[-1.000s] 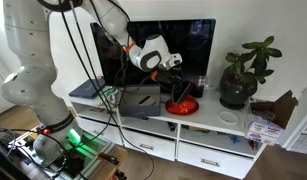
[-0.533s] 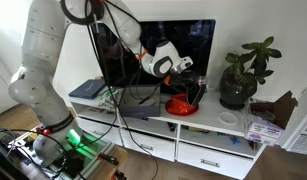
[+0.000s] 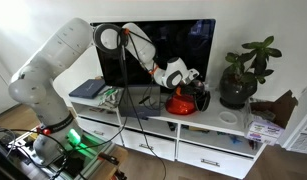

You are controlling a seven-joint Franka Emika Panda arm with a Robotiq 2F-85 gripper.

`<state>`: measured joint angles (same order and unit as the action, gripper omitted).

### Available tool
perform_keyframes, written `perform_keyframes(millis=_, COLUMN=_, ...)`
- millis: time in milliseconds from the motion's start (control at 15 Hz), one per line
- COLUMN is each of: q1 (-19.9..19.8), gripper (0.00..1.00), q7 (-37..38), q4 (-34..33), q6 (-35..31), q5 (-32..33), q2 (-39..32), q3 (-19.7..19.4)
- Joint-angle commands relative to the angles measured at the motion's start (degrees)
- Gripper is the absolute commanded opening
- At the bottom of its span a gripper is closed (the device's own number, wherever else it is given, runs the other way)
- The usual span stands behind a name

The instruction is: Pick up the black glasses case from the blue box and put it on the tv stand

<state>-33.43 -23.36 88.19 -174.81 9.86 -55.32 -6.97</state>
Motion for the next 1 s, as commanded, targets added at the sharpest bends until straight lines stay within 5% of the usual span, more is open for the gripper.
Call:
perform_keyframes(millis=0, q1=-1.5, gripper=0.03, q7=-2.9, q4=-13.8, q6=3.0, q5=2.5, q2=-9.6, q3=-0.4)
perform_keyframes(millis=933, q1=-3.9, gripper=0.03, q7=-11.1, q4=-48.3, q6=13.0, q5=-0.1, q2=-31.9, q3=3.3)
